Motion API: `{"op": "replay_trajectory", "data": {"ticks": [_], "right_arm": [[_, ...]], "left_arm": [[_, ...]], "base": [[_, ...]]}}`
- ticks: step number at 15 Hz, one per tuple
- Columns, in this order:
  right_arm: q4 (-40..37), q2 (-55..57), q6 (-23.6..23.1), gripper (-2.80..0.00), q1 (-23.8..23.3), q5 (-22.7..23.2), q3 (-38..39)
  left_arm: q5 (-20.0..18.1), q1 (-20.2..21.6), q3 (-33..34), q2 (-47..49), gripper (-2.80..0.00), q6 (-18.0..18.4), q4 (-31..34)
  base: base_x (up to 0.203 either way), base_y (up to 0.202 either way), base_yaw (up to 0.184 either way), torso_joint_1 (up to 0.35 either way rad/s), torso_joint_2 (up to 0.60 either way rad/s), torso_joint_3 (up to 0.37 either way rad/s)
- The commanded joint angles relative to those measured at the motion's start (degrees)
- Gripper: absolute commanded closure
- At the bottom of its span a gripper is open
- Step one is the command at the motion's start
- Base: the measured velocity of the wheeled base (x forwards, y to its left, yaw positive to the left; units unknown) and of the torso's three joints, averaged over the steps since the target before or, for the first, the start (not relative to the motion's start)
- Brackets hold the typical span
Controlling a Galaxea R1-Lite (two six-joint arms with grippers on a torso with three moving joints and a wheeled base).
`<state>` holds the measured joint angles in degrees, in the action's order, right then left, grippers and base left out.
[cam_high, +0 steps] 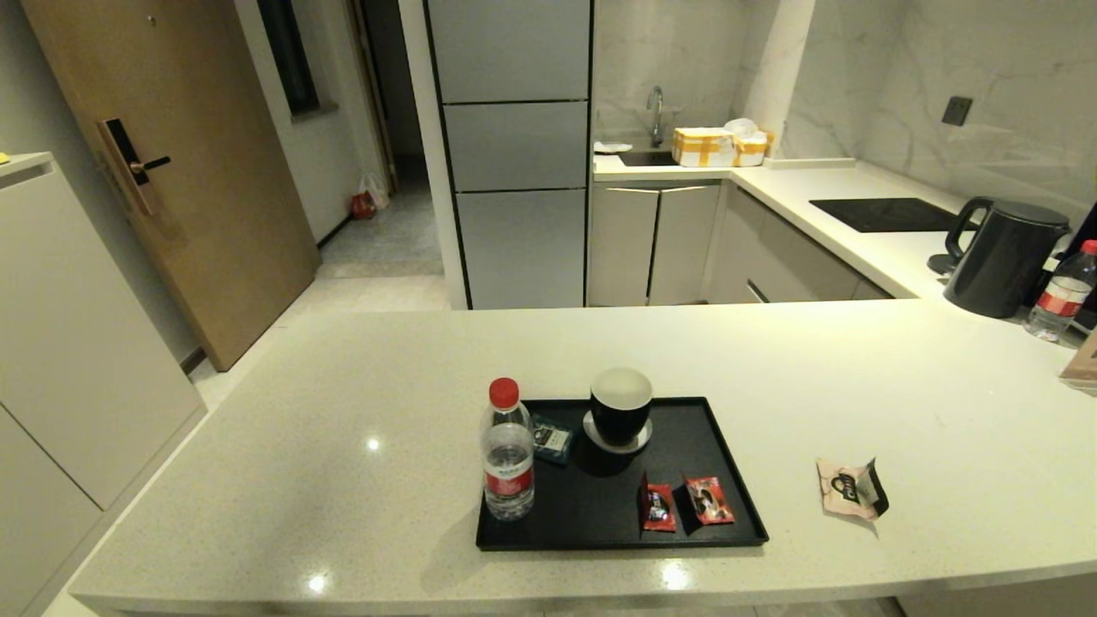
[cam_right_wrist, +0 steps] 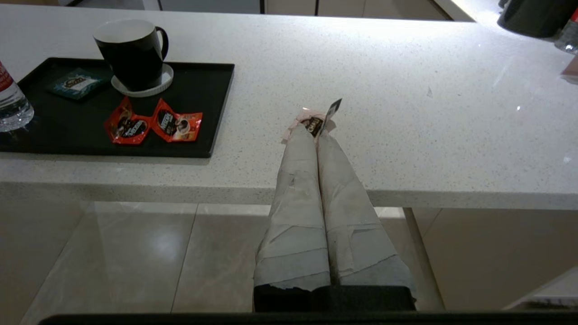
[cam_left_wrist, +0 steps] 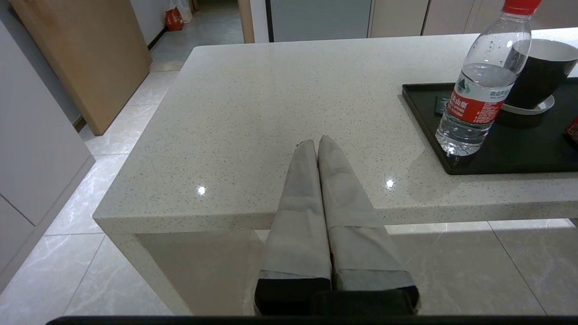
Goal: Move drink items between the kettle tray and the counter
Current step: Return the tea bag to its original position
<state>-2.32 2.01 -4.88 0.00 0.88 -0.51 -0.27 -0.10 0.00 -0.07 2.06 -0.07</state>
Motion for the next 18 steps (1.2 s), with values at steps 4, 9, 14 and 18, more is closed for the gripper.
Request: {"op": "replay_trajectory", "data": {"ticks": [4,9,14,18], "right_arm": [[-0.81,12.79,3.13,0.0,0.08,-0.01,-14.41],[-11.42,48.24,11.13,0.0,-0.13,-1.69,-31.45],[-21.9,85.05,24.53,0.0,-0.75,-5.11,-50.83],[-24.81,103.97,30.32,0.0,-1.13,-6.13,-61.81]], "left_arm": [[0.0,0.01,0.0,0.07,0.0,0.04,-0.01],[0.0,0.09,0.0,0.07,0.0,-0.03,-0.01],[0.0,0.02,0.0,0.07,0.0,0.03,-0.01],[0.0,0.01,0.0,-0.01,0.0,0.02,-0.01]], "base": [[0.0,0.0,0.0,0.0,0.0,0.0],[0.0,0.0,0.0,0.0,0.0,0.0],[0.0,0.0,0.0,0.0,0.0,0.0],[0.0,0.0,0.0,0.0,0.0,0.0]]}}
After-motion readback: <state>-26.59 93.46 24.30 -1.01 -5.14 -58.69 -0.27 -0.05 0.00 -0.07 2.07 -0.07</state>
